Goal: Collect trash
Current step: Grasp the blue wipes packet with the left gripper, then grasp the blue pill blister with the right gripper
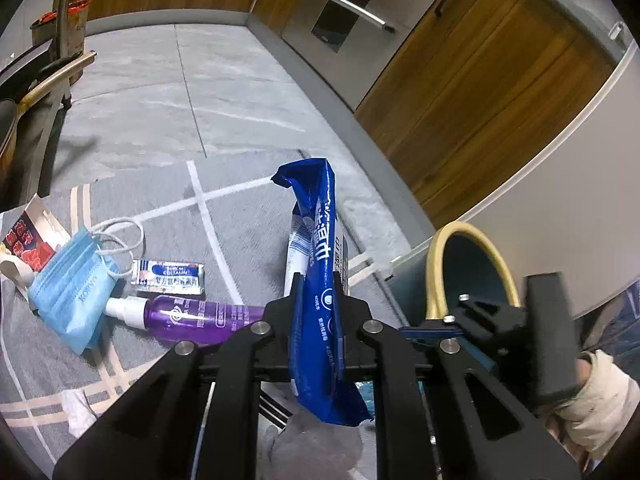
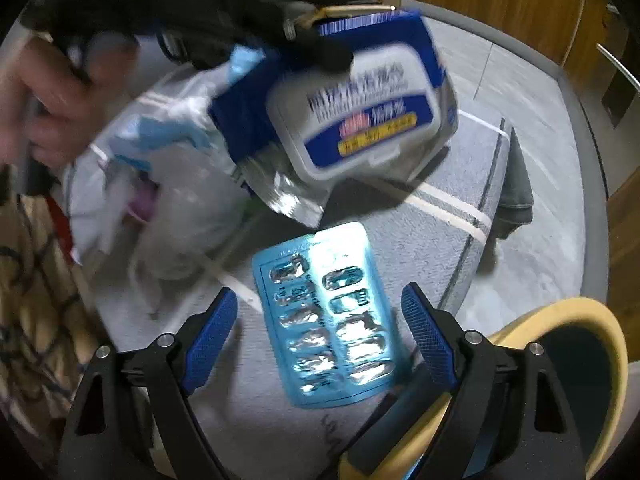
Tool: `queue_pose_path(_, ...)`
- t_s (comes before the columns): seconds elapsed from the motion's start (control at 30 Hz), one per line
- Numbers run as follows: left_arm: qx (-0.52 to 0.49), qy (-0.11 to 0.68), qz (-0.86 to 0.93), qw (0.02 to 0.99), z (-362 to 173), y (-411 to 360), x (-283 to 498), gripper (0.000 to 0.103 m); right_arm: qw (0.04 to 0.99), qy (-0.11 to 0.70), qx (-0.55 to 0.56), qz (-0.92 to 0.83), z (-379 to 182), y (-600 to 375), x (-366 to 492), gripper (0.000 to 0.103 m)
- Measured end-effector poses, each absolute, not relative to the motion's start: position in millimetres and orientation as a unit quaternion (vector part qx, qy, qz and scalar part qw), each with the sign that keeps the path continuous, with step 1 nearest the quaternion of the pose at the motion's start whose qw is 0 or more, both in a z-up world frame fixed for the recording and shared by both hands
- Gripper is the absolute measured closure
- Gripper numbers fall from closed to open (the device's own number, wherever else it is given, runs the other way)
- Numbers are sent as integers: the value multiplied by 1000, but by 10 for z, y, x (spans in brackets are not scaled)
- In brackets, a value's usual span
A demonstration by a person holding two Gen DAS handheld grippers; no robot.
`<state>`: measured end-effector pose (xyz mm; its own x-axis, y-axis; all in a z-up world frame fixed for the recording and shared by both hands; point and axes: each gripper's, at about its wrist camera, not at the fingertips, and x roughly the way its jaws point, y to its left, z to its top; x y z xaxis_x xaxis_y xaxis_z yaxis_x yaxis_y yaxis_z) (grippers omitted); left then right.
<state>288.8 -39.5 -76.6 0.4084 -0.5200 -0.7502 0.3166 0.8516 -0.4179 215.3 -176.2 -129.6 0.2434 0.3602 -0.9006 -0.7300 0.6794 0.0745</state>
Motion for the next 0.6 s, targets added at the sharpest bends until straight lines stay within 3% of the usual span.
queue_pose_path(0.2,-114,462,-245,845,-586,-313,2880,91,758,503,-223,351,-1399,-1673,2071,19)
queue_pose_path(0.37,-125,448,-238,852,-485,-230,2853,91,759,498,-220,356,-1357,-1652,1991,31)
queue_pose_path(0.6,-131,435,-232,860,-388,-190,2791,91,773,492,-178,359,-1225,-1690,1941,32)
